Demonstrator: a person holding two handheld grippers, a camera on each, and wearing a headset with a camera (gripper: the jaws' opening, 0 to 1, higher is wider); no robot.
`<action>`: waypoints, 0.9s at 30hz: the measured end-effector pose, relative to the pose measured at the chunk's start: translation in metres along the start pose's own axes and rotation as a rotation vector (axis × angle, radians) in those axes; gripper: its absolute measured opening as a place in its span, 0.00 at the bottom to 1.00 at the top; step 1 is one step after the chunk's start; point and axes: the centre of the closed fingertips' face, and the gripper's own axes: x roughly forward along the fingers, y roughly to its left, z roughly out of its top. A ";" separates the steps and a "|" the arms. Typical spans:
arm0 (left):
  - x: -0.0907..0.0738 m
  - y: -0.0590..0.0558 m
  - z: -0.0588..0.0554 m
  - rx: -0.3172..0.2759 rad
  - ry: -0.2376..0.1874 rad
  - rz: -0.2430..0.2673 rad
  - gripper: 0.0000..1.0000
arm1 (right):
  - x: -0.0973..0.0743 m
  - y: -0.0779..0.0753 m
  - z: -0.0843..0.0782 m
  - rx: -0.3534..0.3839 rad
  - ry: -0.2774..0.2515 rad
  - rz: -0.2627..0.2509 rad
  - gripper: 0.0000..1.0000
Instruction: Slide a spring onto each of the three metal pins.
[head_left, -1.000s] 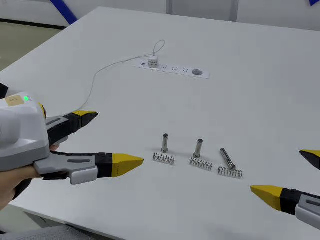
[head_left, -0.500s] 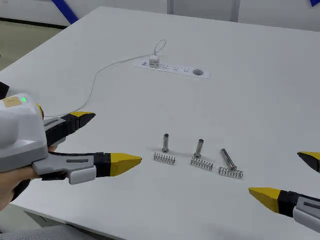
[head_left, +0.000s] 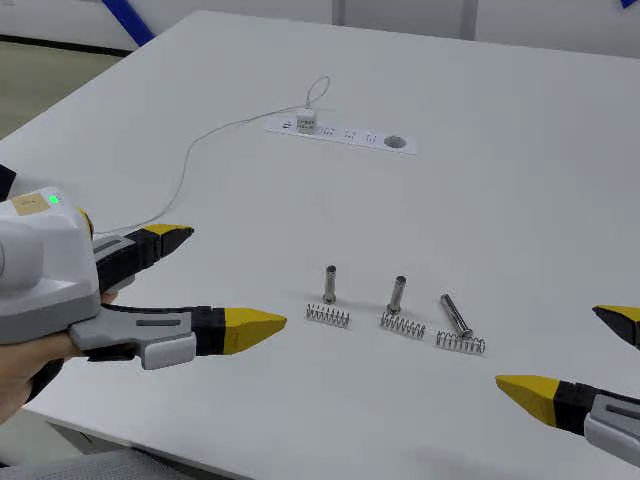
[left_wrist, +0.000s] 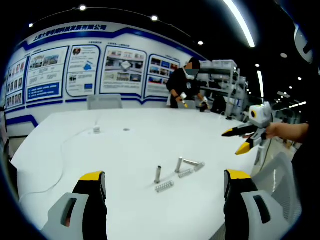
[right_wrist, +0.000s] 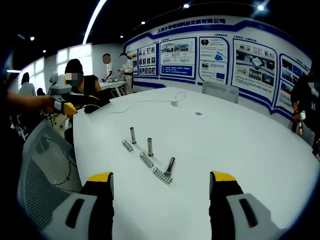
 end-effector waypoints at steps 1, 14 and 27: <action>0.000 -0.001 0.001 -0.001 -0.005 -0.001 1.00 | 0.000 0.000 -0.001 0.001 0.001 0.000 0.80; 0.004 -0.001 -0.009 -0.008 0.012 -0.004 1.00 | 0.006 0.000 -0.003 0.015 0.002 0.006 0.78; 0.013 -0.001 -0.014 -0.004 -0.010 -0.010 1.00 | 0.016 -0.006 -0.001 0.020 0.009 0.008 0.76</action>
